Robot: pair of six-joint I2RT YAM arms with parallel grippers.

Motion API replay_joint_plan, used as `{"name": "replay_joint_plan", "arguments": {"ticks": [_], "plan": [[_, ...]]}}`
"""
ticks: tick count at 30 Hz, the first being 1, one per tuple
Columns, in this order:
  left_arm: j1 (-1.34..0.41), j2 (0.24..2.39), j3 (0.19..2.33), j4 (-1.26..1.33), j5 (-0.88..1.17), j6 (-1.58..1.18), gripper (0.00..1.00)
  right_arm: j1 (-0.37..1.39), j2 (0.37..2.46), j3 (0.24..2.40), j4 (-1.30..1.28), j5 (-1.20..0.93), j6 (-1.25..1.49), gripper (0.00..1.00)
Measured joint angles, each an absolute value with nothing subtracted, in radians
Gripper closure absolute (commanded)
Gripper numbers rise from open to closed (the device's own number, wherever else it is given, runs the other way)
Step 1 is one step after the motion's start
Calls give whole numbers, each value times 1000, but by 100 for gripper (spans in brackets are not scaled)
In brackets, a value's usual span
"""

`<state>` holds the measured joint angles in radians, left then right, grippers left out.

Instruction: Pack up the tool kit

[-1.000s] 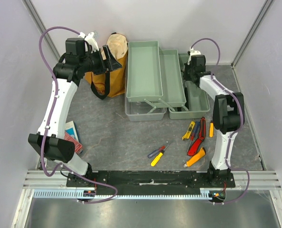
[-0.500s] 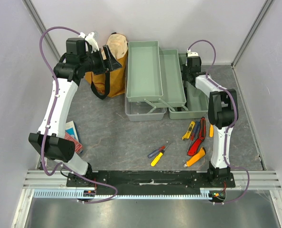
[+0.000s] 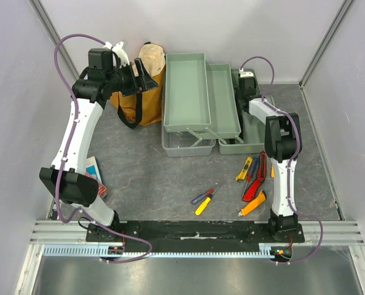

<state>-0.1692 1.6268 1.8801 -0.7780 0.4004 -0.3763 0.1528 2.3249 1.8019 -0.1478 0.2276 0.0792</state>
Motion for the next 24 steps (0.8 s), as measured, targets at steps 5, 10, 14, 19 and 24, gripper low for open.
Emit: {"name": "replay_joint_plan", "arguments": {"ticks": [5,10,14,19,24], "plan": [[-169,1627,1890,-777,399,-377,21,153,2352,1831,-163,240,84,57],[-169,1627,1895,-776,398,-377,21,153,2350,1856,-166,243,85,54],[-169,1627,1895,-776,398,-377,21,153,2328,1857,-184,247,94,64],[-169,1627,1895,-776,398,-378,21,153,2251,1857,-242,281,120,75],[-169,1626,1895,-776,398,-377,21,153,2117,1829,-290,306,159,67]]}}
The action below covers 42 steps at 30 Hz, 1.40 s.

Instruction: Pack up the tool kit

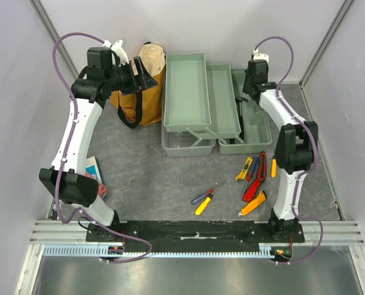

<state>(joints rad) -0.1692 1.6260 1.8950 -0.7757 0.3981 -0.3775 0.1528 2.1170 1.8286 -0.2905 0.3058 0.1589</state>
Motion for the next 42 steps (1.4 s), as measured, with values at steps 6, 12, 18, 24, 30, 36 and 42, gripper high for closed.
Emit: {"name": "replay_joint_plan", "arguments": {"ticks": [6,12,18,24,30,36,42], "plan": [[-169,1610,1877,-775,406,-377,21,150,1849,1713,-395,332,241,50],[-170,1580,1837,-763,451,-376,21,117,1596,1550,-539,387,337,39],[-170,1560,1761,-741,468,-377,23,41,1349,1292,-667,443,409,27],[-170,1560,1739,-729,472,-377,25,21,1202,1098,-794,424,463,25],[-170,1560,1739,-727,468,-377,25,20,1194,948,-834,262,511,21],[-170,1557,1737,-726,456,-377,25,20,1242,857,-777,116,534,20],[-170,1550,1728,-726,448,-377,25,22,1311,769,-679,25,556,27]]}}
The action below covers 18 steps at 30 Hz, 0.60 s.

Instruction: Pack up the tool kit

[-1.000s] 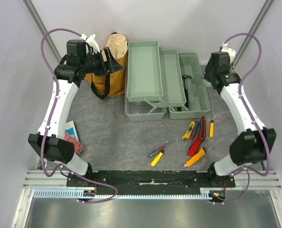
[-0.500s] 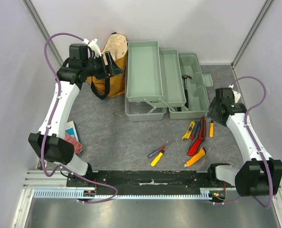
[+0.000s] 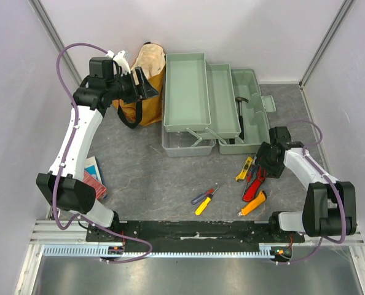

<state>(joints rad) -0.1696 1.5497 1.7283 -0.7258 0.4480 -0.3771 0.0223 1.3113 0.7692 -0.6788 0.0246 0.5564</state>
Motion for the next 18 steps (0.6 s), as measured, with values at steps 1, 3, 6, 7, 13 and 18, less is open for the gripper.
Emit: {"name": "replay_joint_plan", "arguments": {"ticks": [1,3,6,7,13,18], "plan": [[-170,1550,1728,-725,448,-377,25,23,1324,763,-667,21,557,29],[-170,1549,1728,-725,448,-377,25,28,1349,753,-646,20,558,33],[-170,1549,1728,-725,448,-377,25,37,1370,749,-620,15,565,41],[-170,1549,1728,-725,448,-377,25,41,1370,749,-615,19,567,44],[-170,1549,1728,-725,448,-377,25,49,1370,748,-606,63,586,67],[-170,1549,1728,-725,448,-377,25,54,1371,749,-607,76,602,58]]}}
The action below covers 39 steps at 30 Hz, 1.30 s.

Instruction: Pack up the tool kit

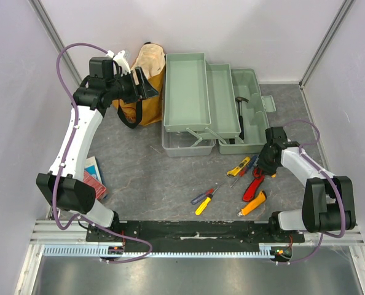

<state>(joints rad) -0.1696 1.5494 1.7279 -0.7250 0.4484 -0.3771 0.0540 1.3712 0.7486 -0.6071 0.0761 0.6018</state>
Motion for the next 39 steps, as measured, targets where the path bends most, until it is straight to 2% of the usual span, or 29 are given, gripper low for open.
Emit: {"name": "replay_joint_plan", "arguments": {"ticks": [2,4,12,13,17,23,31,39], "plan": [[-170,1549,1728,-725,448,-377,25,55,1372,749,-607,77,602,48],[-170,1549,1728,-725,448,-377,25,55,1375,751,-607,79,603,44],[-170,1549,1728,-724,450,-377,25,54,1412,755,-575,141,599,43],[-170,1549,1728,-724,450,-377,25,54,1417,756,-567,146,599,43],[-170,1549,1728,-724,451,-377,25,56,1439,764,-530,163,597,62],[-170,1549,1728,-724,451,-377,25,63,1428,765,-533,167,593,75],[-170,1544,1728,-723,451,-377,25,64,1251,776,-616,196,595,77],[-170,1544,1728,-723,452,-377,25,64,1149,880,-725,276,634,77]]}}
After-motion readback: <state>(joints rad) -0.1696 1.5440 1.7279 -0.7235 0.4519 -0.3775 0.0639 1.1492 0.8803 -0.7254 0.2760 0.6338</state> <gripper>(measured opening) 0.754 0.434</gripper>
